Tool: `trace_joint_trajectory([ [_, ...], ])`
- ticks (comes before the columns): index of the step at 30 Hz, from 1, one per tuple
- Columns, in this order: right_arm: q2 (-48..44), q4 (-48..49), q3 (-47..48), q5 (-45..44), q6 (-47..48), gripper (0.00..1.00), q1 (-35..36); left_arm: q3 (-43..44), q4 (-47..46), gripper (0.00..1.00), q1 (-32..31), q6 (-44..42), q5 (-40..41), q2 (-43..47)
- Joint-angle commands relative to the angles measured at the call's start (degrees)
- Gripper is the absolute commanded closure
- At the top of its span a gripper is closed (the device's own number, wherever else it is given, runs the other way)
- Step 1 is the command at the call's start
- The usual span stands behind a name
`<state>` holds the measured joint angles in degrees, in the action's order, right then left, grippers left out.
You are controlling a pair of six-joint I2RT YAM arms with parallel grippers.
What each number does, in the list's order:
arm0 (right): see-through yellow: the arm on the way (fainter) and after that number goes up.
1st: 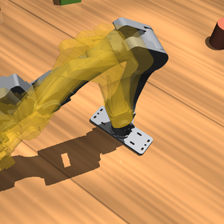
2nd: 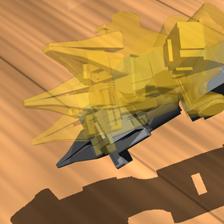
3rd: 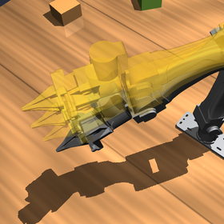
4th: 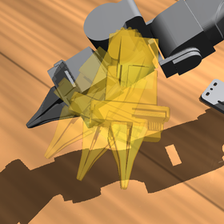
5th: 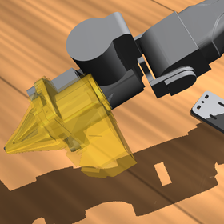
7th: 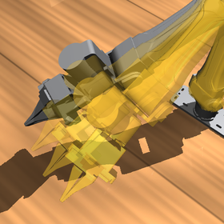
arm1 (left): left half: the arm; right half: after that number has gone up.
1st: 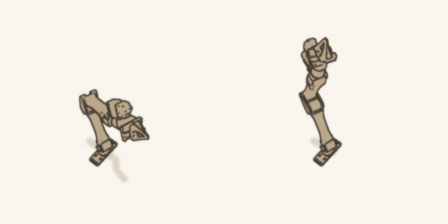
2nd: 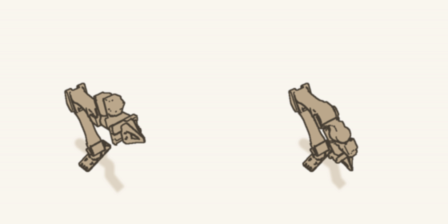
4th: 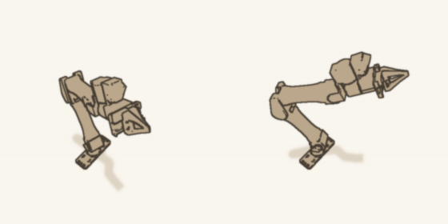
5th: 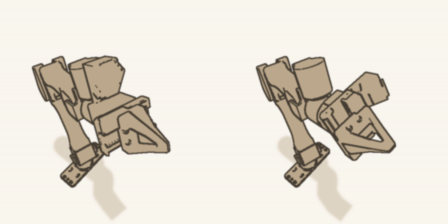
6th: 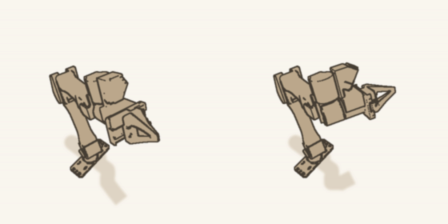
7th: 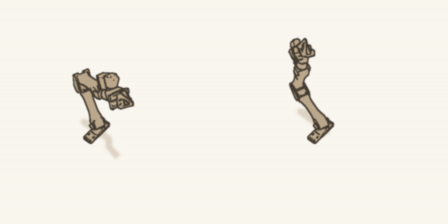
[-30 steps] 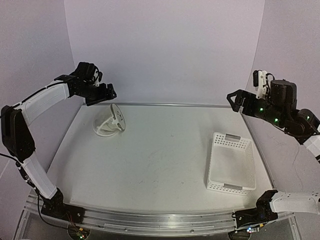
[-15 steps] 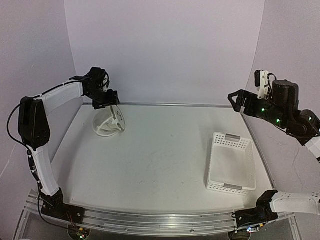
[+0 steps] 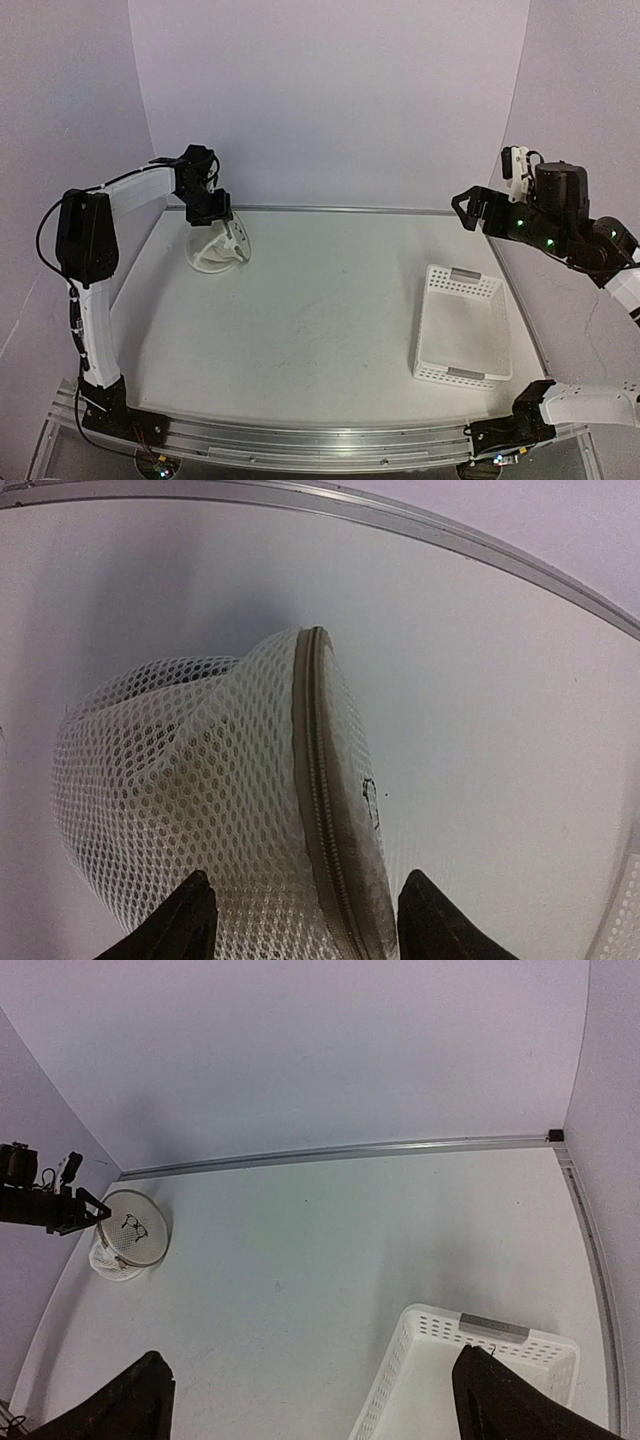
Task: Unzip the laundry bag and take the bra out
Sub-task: Pick up the laundry bag at the center of the board.
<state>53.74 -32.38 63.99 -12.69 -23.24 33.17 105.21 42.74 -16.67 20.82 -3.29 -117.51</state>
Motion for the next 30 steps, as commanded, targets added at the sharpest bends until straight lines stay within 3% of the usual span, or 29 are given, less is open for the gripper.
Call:
trace_joint_trajectory([
  [1,-0.1,1.2,1.1,0.3,-0.4,0.02,0.2,3.9,0.4,0.40,0.1,-1.3,-1.1,-0.8],
  [7,-0.1,1.2,-0.2,0.5,-1.0,0.02,0.2,5.3,1.1,0.47,0.2,-1.9,-2.1,-3.0],
  [12,0.4,1.2,-1.3,0.8,-1.2,0.02,0.2,5.7,1.5,0.60,0.2,-1.9,-3.1,-4.2],
  [20,2.0,1.5,-1.7,6.5,0.1,0.02,0.2,3.8,1.6,0.99,0.2,-2.1,-3.7,-2.3],
  [30,3.3,7.8,-6.8,16.0,2.1,0.04,0.2,-2.6,0.2,1.00,-0.4,1.3,-7.8,4.9],
])
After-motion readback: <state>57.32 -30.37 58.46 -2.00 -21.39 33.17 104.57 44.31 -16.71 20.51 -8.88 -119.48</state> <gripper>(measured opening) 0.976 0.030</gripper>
